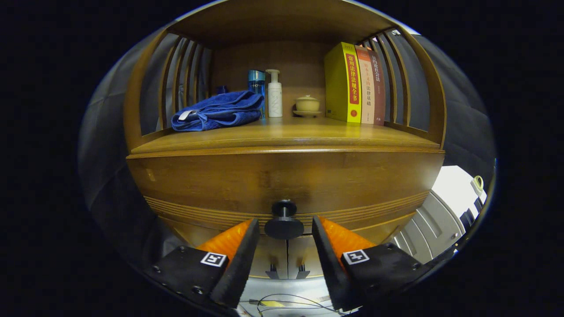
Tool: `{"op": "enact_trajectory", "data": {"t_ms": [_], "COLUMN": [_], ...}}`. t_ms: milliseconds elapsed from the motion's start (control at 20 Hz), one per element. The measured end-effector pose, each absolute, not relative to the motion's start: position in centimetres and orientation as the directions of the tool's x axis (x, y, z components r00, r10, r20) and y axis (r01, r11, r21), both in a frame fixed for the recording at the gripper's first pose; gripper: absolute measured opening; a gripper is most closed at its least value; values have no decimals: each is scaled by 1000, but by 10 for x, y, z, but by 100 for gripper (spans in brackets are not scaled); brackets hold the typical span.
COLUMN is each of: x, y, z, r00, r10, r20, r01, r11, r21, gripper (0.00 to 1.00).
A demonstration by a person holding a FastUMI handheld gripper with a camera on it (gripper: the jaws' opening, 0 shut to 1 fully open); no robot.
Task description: Pull open the drawer, take out the items inside it, and place them on the countertop above the cabinet.
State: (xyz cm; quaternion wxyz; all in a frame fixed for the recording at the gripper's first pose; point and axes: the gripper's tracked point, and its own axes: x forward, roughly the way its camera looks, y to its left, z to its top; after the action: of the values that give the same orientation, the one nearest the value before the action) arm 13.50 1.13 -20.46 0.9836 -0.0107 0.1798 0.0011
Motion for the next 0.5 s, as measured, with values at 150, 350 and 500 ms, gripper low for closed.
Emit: {"op": "enact_trajectory", "data": {"t_ms": [150,350,500], "x": [137,134,131], "y": [10,10,10], "z": [-205,-206,-206], "r00": [937,929,926], "r10": [-18,-30,-52], "r20": [-350,-370,-373], "r01": [4,15,33], "r11": [999,999,998], "r21": [-41,-43,-57], "gripper": [60,52,48]}}
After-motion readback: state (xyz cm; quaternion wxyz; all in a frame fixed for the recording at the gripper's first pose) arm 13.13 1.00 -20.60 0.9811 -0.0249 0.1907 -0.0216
